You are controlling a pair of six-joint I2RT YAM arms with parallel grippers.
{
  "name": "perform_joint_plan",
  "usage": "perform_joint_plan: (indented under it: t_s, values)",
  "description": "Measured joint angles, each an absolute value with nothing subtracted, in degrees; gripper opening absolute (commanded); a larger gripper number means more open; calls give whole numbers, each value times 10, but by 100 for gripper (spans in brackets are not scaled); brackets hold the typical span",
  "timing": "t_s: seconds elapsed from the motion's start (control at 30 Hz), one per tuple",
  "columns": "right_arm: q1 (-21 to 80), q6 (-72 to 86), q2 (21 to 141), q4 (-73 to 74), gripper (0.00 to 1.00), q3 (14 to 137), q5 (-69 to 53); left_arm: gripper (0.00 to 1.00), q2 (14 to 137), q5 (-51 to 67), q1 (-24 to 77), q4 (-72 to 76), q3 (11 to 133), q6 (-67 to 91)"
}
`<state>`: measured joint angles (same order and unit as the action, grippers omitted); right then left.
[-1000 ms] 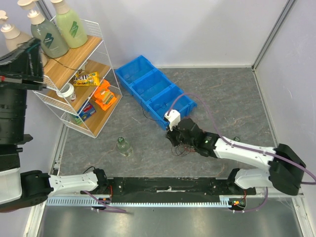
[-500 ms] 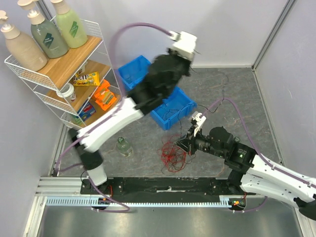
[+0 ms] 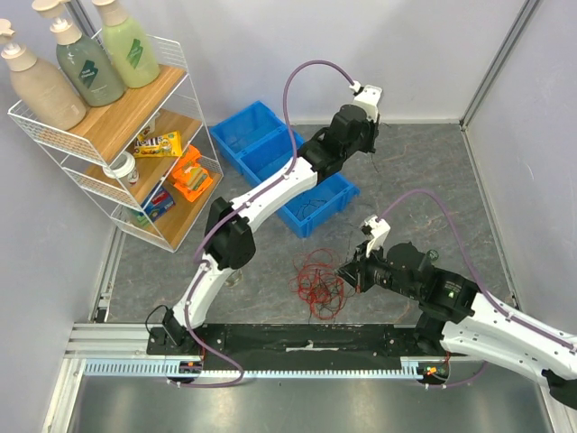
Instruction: Untangle the cables
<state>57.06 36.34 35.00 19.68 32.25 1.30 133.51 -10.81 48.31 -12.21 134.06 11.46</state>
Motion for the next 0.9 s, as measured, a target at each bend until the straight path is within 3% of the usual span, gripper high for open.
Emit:
perform_joint_plan:
  t_s: [0.03, 0.07, 0.2, 0.4, 0.57, 0.7, 0.77, 0.9]
  values:
    - [571, 366, 353, 201, 0, 322, 20, 54, 1341, -96, 481, -129, 1347, 120]
    - [571, 371, 354, 209, 0, 322, 33, 65, 1344, -81, 479, -138, 1351, 126]
    - [571, 393, 354, 232, 0, 326, 93, 94, 1339, -12, 463, -196, 1352, 164]
    - [571, 410, 369, 257, 0, 364, 168, 96, 1225, 98, 405, -279, 1250, 223]
    - [571, 411, 368, 272, 0, 403, 215, 75, 1028, 152, 368, -306, 1116, 234]
    - [571, 404, 369, 285, 0, 442, 251, 69, 837, 177, 383, -261, 955, 227]
    - [571, 400, 374, 288, 0, 460, 261, 69, 754, 192, 390, -215, 849, 225]
    - [571, 395, 380, 292, 0, 485, 272, 88, 664, 215, 405, -142, 670, 225]
